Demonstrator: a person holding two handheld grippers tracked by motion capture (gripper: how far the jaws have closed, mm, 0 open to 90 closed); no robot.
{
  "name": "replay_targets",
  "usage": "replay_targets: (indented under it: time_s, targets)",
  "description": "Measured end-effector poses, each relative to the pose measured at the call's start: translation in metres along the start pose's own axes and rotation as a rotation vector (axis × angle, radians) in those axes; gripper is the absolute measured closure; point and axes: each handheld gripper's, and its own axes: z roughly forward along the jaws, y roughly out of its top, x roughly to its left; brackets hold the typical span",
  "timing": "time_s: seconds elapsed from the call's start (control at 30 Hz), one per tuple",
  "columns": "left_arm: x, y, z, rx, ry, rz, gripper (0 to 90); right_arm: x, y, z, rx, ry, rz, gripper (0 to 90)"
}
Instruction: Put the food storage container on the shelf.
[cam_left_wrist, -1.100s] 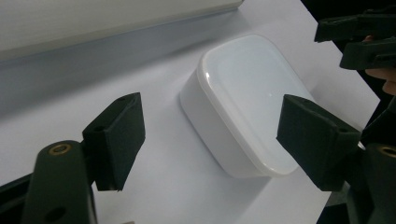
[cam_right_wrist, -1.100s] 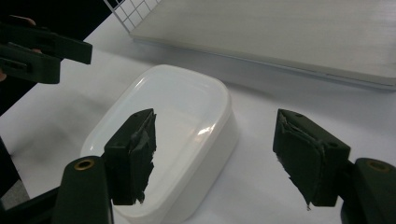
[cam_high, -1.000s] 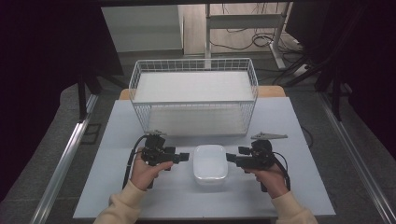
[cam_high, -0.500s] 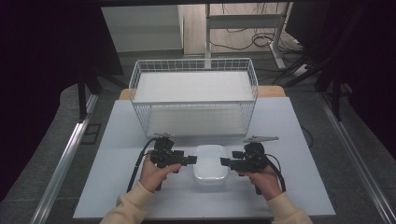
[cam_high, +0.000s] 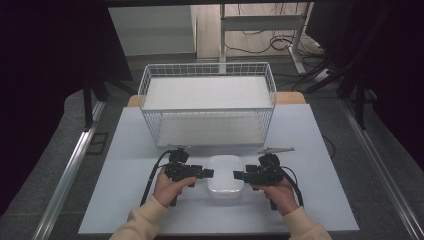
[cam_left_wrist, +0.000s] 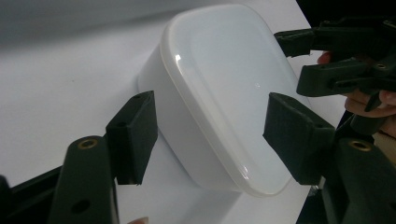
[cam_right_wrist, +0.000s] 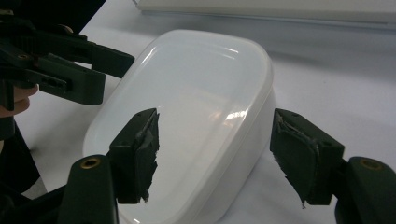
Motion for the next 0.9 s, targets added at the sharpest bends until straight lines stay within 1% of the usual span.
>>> replay_targets:
  time_s: [0.07,0.17,0.23,0.33,0.4,0.47,0.57,0.6,0.73,0.77,0.8,0.9]
  targets:
    - [-0.001,0.0,0.002,-0.004,-0.002,-0.007,36.5,0.0,-0.001,0.001,0.005,0.006,0.009,33.7]
    - [-0.001,0.0,0.003,0.006,-0.009,-0.006,38.9,0.0,-0.002,0.002,0.011,0.008,0.013,34.9]
    - [-0.001,0.0,0.004,0.005,-0.022,-0.019,40.5,0.0,-0.002,0.001,0.011,0.011,0.019,36.3]
    - [-0.001,-0.001,0.004,0.009,-0.031,-0.022,43.1,-0.001,-0.002,0.001,0.013,0.021,0.03,39.0]
    - [-0.001,-0.001,0.005,0.012,-0.04,-0.027,44.7,-0.001,-0.003,0.001,0.015,0.031,0.038,41.9]
    - [-0.002,-0.001,0.006,0.021,-0.039,-0.026,46.2,-0.001,-0.003,0.001,0.021,0.041,0.047,45.0]
    - [-0.002,-0.001,0.006,0.019,-0.029,-0.03,48.8,-0.002,-0.004,0.0,0.022,0.026,0.047,50.6]
    - [-0.003,-0.001,0.005,0.015,-0.027,-0.035,50.2,-0.002,-0.004,-0.001,0.022,0.029,0.057,52.0]
    - [-0.004,-0.002,0.003,0.011,-0.015,-0.023,55.2,-0.004,-0.006,-0.005,0.009,0.044,0.09,58.4]
    - [-0.005,-0.003,0.002,0.008,-0.015,-0.027,56.6,-0.004,-0.007,-0.007,0.004,0.048,0.101,60.2]
    - [-0.006,-0.004,0.0,0.0,-0.017,-0.029,58.1,-0.004,-0.007,-0.008,-0.001,0.051,0.109,61.9]
    - [-0.005,-0.007,-0.003,-0.024,-0.04,-0.046,63.4,-0.005,-0.01,-0.013,-0.021,0.071,0.135,67.2]
